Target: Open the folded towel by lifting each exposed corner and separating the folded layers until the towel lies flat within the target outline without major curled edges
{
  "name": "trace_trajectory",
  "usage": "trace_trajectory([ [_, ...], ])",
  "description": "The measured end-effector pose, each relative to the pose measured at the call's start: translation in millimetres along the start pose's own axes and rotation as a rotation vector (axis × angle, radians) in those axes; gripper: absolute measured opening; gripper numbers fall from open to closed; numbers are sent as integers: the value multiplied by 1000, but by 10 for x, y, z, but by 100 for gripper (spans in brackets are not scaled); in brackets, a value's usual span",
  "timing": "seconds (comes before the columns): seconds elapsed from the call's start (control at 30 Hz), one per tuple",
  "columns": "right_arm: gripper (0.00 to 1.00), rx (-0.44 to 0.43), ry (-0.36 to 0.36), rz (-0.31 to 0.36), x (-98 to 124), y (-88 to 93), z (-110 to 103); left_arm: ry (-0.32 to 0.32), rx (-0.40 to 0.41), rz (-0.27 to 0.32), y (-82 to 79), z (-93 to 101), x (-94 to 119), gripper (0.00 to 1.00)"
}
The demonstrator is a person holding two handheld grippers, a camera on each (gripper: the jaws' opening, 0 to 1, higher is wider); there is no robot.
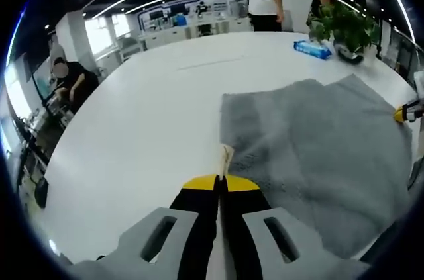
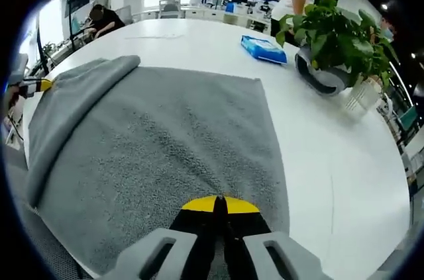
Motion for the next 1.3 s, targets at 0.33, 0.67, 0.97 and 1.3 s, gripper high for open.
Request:
trace_trajectory([
  [0.33,0,20,-2,5,-1,-1,11,-9,11,-27,169,-156,43,1],
  [0.67,0,21,1,7,1,-1,10,-26,31,-48,335,-300,88,1],
  [0.97,0,16,9,-1,5,-2,3,-69,48,-61,427,-531,129,1],
  [1.3,0,23,12,-5,5,2,1,-89,16,-95,561,-651,174,1],
])
Point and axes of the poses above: the point that each gripper's makers call its tool centre point, and the gripper's own axes: x roughly backward along the fingers, z roughly to its right, y roughly out of its underside, the point moved 6 cm from there along x, roughly backward along the fingers, and after that the axes turned 12 degrees about -x, right-handed, at the moved point
